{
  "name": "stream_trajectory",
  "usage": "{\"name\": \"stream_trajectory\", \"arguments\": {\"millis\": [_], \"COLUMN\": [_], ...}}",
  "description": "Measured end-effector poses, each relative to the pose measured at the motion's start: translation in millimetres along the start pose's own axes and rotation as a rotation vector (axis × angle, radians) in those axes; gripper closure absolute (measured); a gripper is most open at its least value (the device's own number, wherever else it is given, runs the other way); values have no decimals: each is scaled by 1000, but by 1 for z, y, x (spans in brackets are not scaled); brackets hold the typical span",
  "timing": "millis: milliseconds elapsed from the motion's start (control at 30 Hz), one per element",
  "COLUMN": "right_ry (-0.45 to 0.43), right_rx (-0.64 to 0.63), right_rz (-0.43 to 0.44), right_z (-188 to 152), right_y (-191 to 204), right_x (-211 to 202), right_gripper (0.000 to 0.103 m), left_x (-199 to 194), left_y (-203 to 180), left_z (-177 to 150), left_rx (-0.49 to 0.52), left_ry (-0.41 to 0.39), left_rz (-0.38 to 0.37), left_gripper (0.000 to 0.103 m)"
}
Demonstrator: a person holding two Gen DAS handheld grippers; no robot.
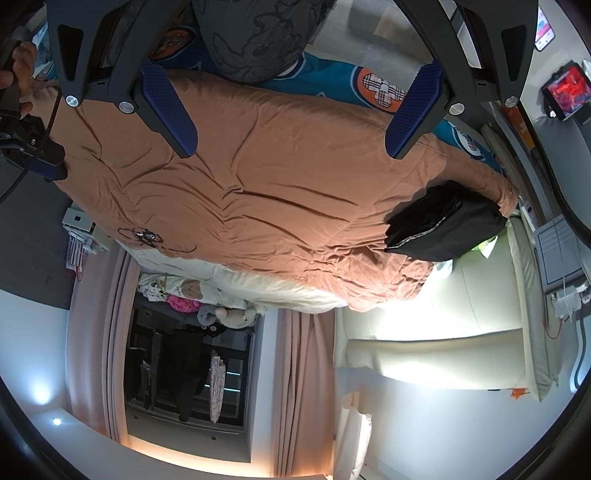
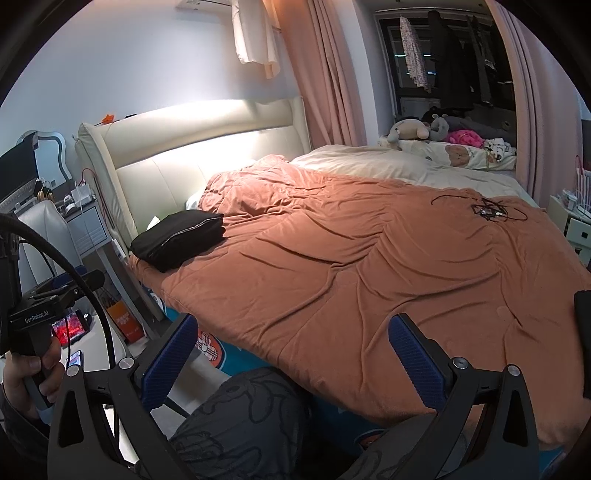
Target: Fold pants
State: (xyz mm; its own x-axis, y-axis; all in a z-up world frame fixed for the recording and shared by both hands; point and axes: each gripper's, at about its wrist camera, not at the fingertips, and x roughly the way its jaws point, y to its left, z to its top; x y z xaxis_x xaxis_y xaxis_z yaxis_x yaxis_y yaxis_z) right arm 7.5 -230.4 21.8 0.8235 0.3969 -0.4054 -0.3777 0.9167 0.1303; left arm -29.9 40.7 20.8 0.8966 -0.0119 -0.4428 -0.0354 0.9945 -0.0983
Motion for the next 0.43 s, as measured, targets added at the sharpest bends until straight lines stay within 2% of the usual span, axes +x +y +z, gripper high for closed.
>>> {"name": "stream_trajectory", "arguments": {"millis": [433], "right_ry": [-19], "right_rx": [19], "right_rz": [-12], "right_z": [-4], "right_y": [-6], "right_x": [-18], "right_gripper": [0], "left_x": [-14], "left_y": [-11], "left_z": [-1], "left_rx": [25], "left_ry": [-5], "left_rz": [-11], "left_gripper": [0]}}
